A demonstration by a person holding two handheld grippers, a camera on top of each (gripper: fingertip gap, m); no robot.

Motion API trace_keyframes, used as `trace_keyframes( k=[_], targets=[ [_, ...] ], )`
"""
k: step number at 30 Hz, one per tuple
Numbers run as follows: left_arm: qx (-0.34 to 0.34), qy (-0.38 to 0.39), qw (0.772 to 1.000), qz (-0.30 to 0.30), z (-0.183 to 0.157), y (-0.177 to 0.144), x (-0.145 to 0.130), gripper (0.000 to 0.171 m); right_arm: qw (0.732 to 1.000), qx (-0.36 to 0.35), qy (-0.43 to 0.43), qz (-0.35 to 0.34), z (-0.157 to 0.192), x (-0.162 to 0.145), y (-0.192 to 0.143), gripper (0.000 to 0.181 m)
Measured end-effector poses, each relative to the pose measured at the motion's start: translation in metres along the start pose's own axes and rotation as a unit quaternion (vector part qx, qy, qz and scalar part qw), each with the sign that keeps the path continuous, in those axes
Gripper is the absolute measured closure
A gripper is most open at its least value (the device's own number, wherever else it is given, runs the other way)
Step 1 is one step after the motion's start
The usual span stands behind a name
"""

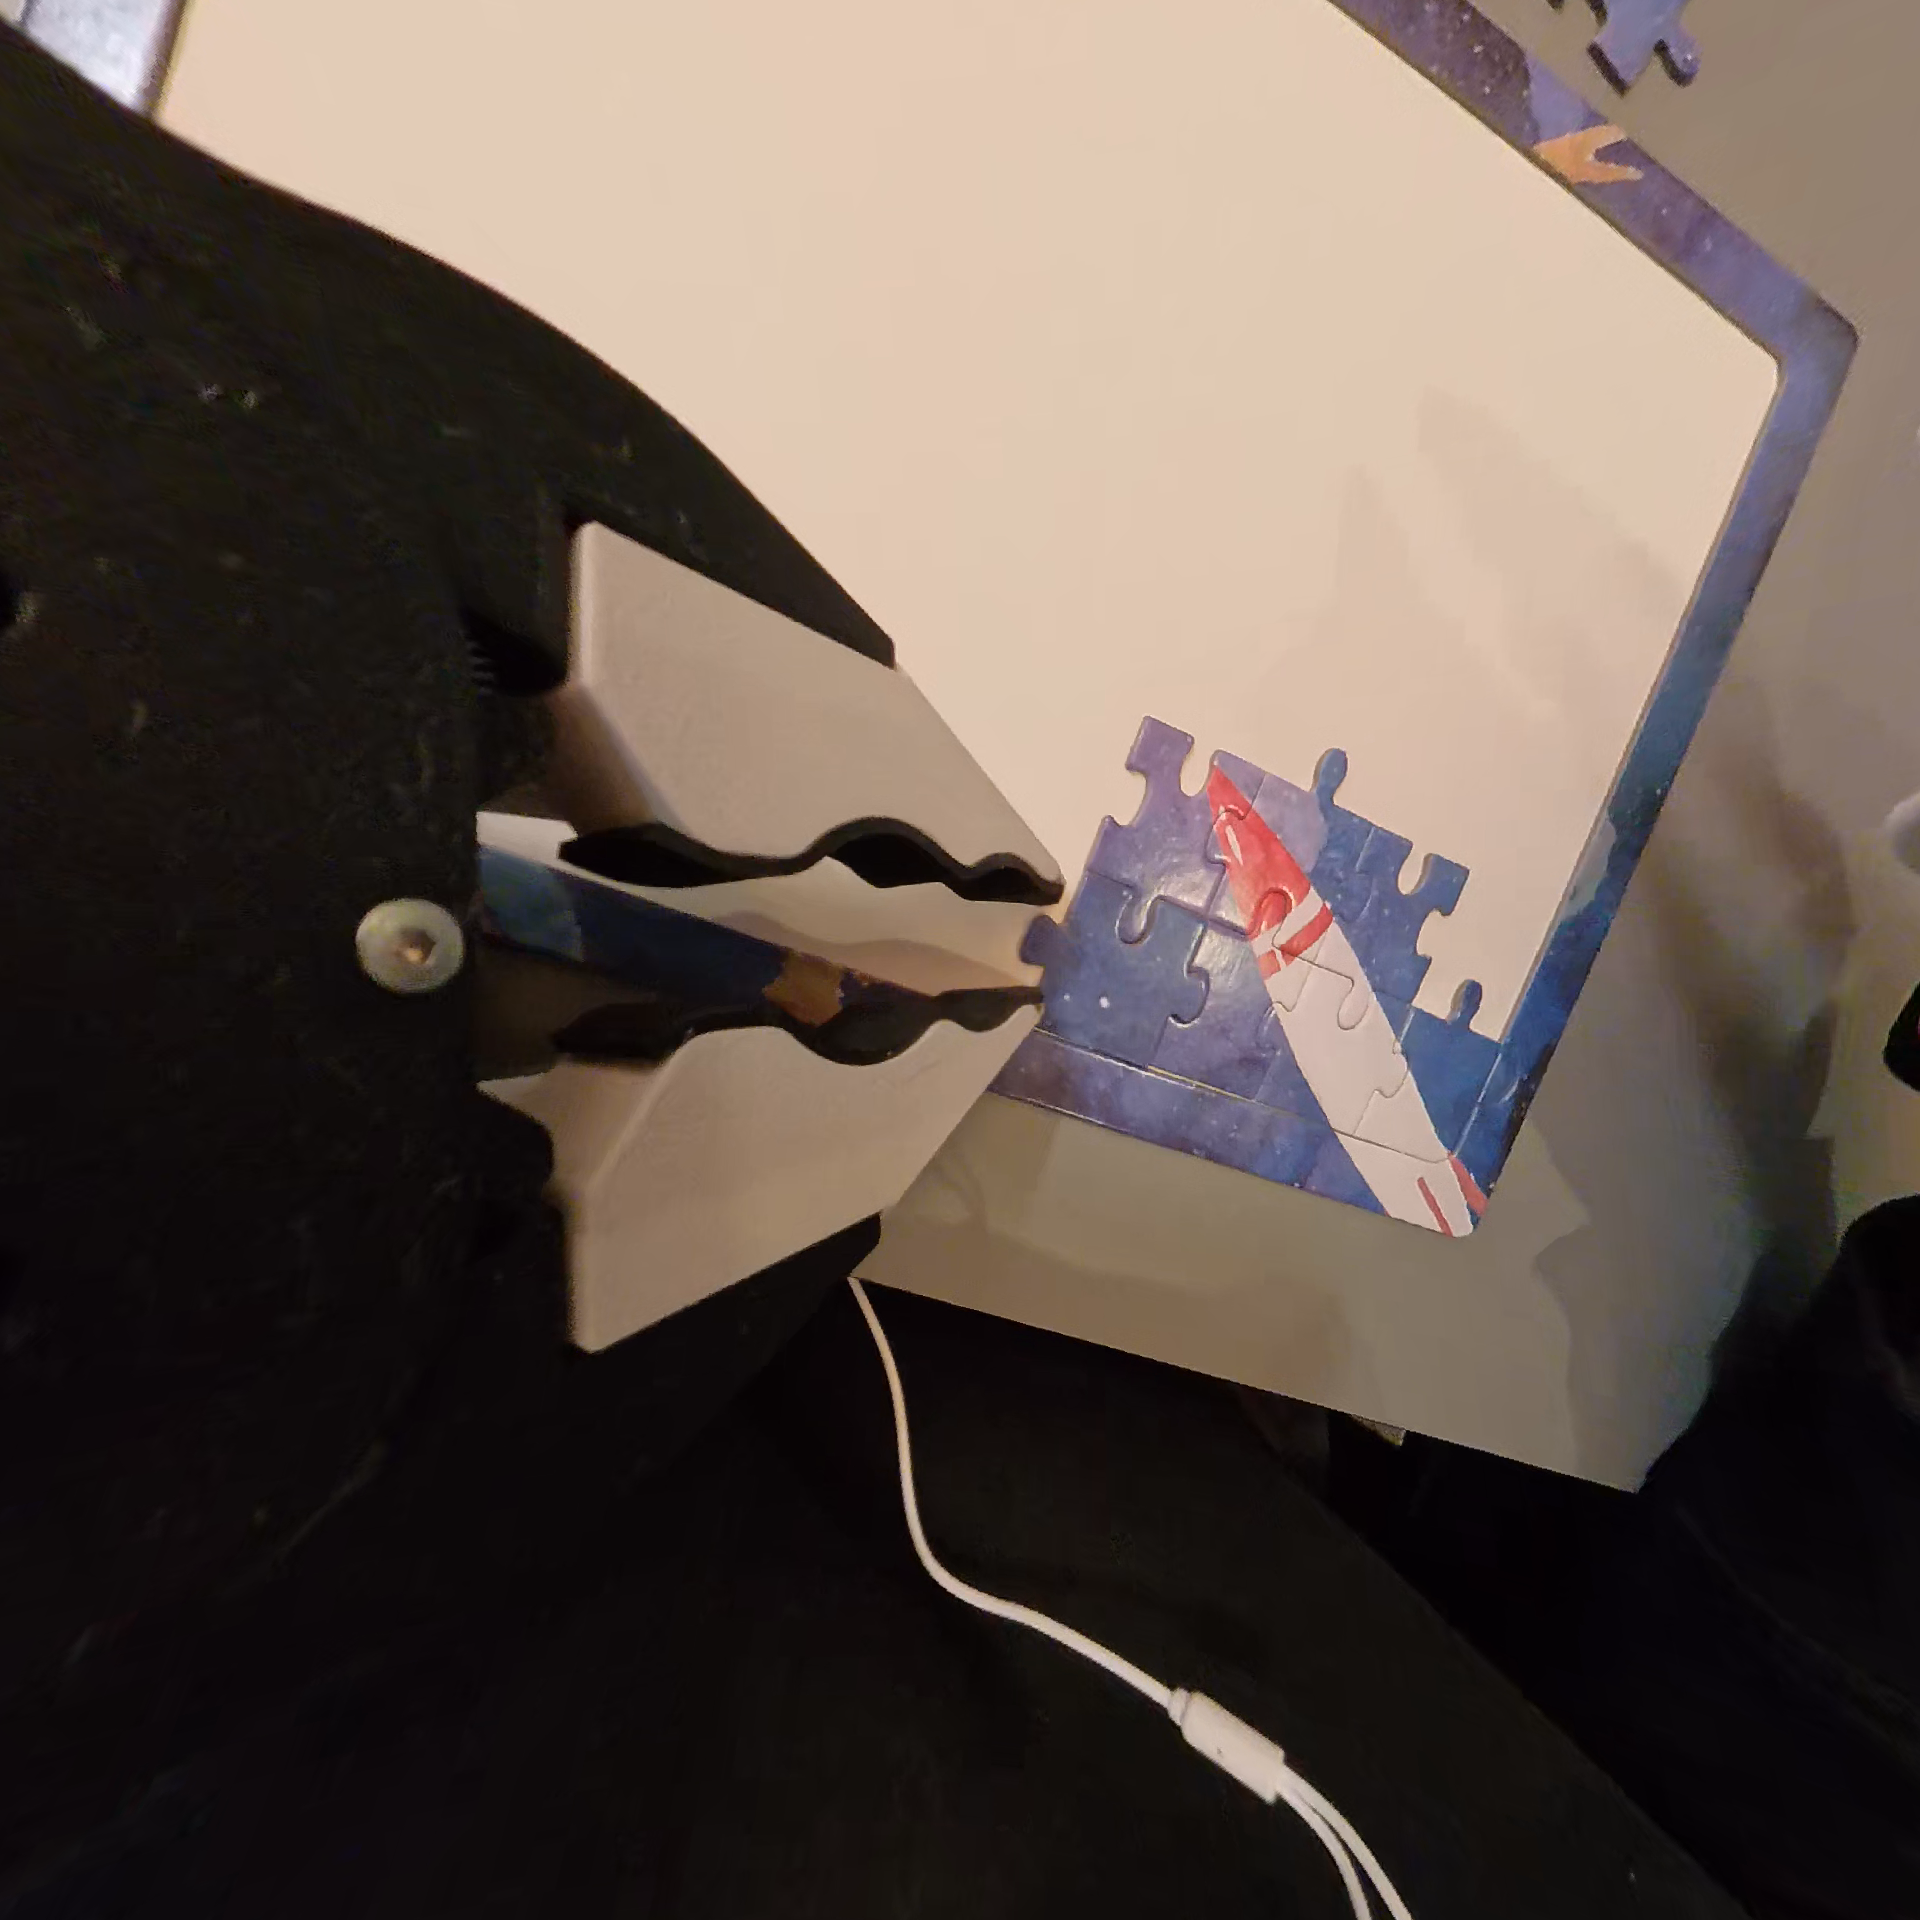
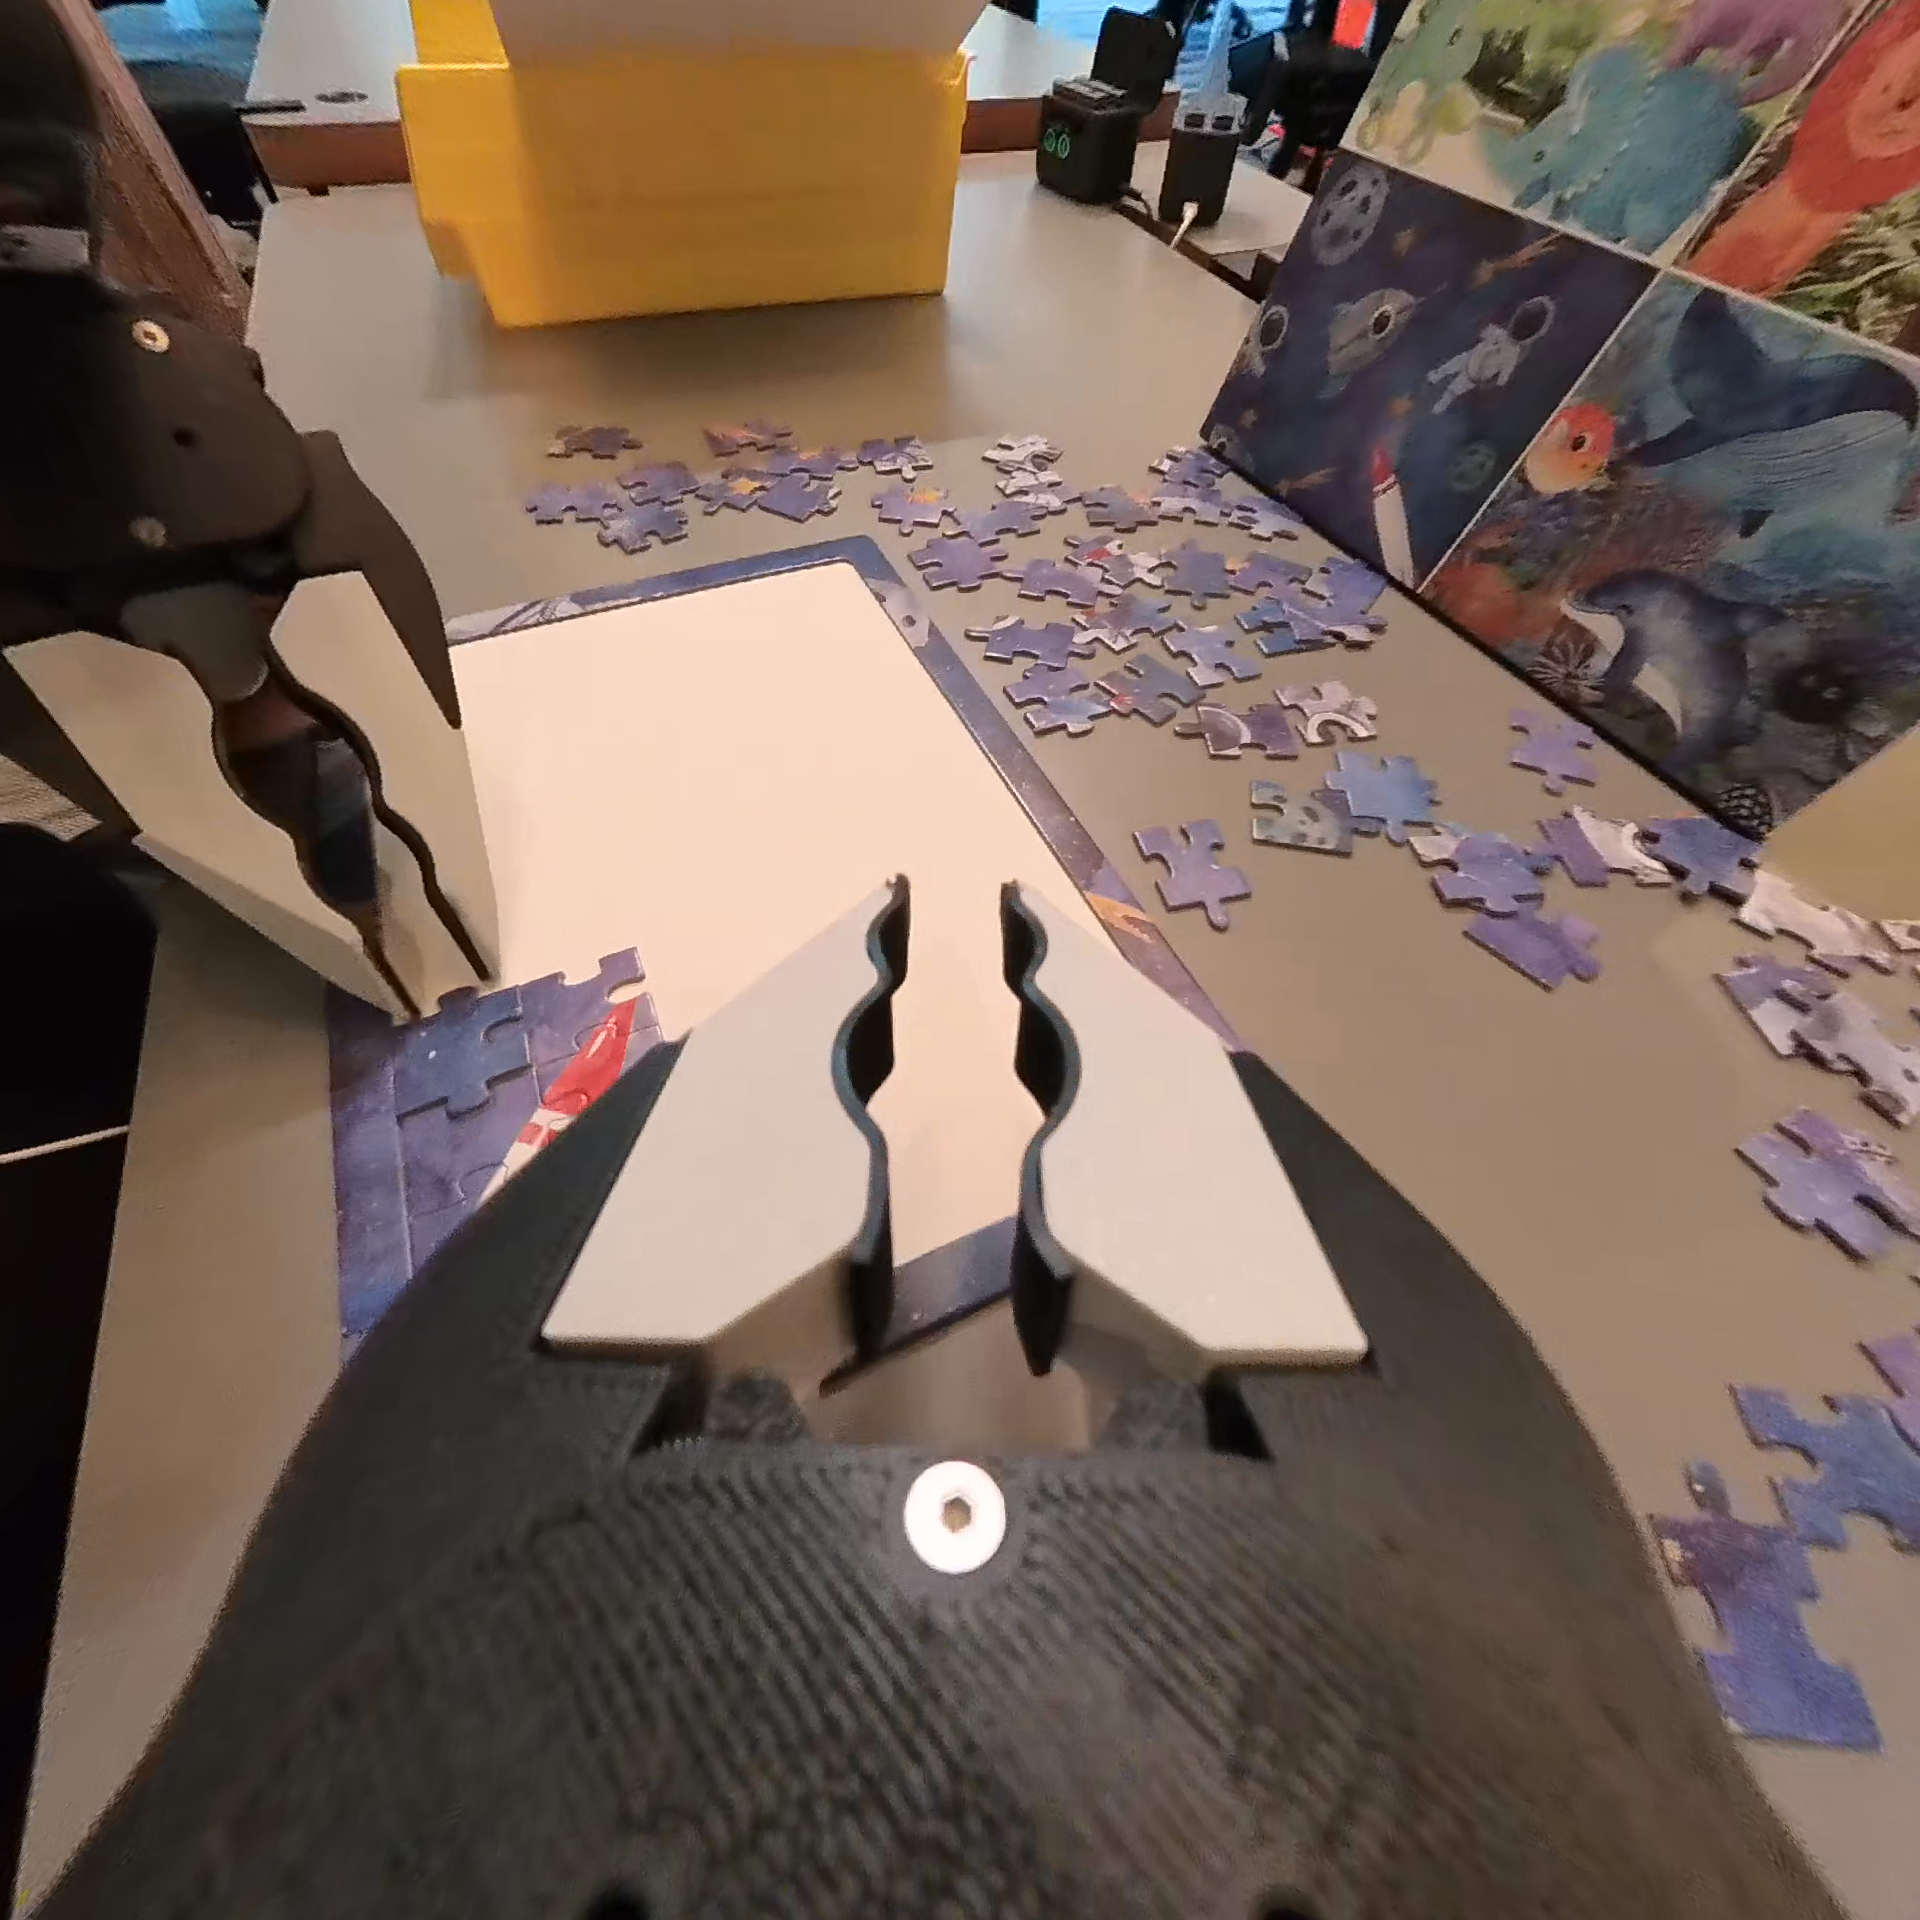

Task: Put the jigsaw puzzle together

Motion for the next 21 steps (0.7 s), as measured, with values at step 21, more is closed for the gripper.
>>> trace_keyframes(
  k=[21],
  targets=[
    [-0.008,-0.015,0.999,-0.034,0.004,-0.018,-0.001,0.164,1.000,0.000,0.002,0.001,0.003,0.000,0.006,0.165]
  ],
)
Point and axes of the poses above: each gripper's, where its closed fingertips meet, y out along the fingers, x out of its top, z = x × y across the jaws, the point moved 9 cm from there along -y, back along the fingers, and after that the axes turned 2 degrees about x, right-handed, at the moved point
